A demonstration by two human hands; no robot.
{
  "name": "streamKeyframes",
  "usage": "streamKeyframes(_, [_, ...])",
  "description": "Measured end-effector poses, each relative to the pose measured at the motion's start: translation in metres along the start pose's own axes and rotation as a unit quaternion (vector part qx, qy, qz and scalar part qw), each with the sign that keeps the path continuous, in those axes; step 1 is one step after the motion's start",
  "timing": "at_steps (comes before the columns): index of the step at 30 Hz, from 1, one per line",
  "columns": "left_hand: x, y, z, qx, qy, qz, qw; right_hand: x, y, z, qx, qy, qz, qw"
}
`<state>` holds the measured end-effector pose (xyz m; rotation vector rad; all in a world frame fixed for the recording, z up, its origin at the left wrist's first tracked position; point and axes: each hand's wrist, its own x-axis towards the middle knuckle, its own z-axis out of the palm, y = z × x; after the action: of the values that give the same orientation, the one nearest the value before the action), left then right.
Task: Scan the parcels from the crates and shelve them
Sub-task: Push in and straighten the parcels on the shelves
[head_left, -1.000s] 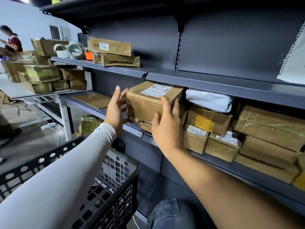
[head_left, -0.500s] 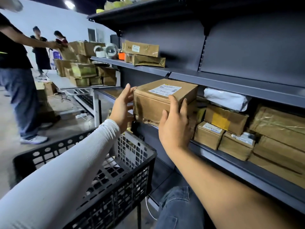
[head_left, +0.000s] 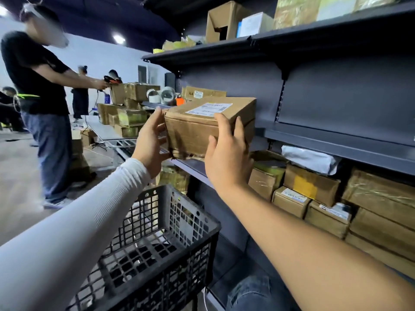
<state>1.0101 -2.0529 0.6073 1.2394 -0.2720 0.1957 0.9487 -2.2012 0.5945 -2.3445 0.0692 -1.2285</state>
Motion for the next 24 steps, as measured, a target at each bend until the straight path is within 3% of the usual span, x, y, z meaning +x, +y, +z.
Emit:
streamKeyframes(15, [0.065,-0.015,0.16,-0.041,-0.124,0.016,0.991,0.091,0.093,-0.056,-0.124,0.077,0.054,0.988])
streamKeyframes(19, [0.086,-0.029,0.19,-0.057,-0.137,0.022,0.989,0.11,0.119,-0.059,-0.153,0.067,0.068,0.984])
streamKeyframes(24, [0.12,-0.05,0.208,-0.085,-0.126,0.045,0.987,0.136,0.14,-0.058,-0.241,-0.001,0.0,0.971])
